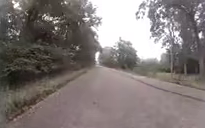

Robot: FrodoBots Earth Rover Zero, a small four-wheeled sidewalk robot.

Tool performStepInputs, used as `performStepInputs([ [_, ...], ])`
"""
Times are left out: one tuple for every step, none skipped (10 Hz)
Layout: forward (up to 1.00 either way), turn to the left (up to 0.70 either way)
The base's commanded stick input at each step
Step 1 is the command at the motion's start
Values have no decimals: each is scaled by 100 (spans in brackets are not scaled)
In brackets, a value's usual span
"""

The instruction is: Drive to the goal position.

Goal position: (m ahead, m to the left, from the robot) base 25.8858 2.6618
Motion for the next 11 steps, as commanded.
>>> performStepInputs([
  [70, 0],
  [70, 0],
  [70, -7],
  [70, -19],
  [70, -32],
  [70, -22],
  [70, 0],
  [70, 0],
  [70, 0],
  [70, 0],
  [70, 0],
])
